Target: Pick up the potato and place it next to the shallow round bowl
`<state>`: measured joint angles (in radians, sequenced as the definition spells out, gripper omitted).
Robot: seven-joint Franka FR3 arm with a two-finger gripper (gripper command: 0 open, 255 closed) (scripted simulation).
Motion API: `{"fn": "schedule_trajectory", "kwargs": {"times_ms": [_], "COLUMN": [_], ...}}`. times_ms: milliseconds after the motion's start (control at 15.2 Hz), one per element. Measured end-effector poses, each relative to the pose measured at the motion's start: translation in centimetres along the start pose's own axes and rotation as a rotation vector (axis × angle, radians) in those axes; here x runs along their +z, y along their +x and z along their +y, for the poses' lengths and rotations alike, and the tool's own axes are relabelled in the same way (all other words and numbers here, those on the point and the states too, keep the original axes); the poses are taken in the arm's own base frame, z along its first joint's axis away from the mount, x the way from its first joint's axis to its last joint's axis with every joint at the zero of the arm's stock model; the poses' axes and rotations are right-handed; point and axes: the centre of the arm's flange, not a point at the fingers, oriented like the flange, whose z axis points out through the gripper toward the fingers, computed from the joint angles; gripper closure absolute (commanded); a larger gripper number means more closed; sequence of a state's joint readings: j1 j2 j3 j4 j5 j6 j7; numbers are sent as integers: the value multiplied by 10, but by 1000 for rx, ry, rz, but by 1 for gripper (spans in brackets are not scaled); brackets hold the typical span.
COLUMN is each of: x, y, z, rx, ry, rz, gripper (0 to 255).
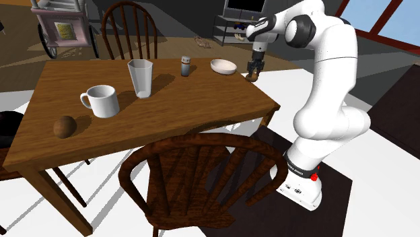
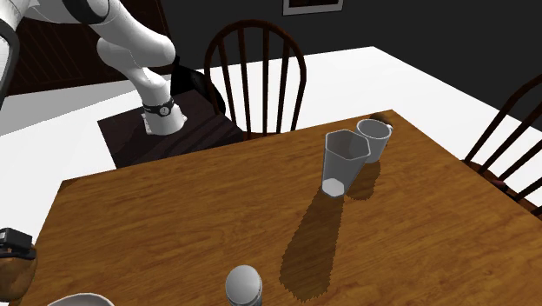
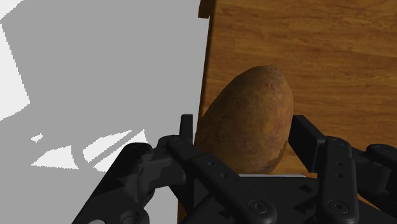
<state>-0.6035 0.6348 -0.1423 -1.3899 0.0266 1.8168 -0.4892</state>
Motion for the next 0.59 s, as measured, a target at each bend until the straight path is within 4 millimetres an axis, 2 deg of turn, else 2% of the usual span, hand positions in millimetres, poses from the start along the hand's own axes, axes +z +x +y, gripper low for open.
{"fn": "schedule_trajectory", "kwargs": {"times_ms": [330,396,594], "x": [2,2,2], "y": [1,1,1], "z": [0,0,0], "rx": [0,0,0], "ry": [0,0,0], "rz": [1,1,1], "gripper": [255,0,0]}}
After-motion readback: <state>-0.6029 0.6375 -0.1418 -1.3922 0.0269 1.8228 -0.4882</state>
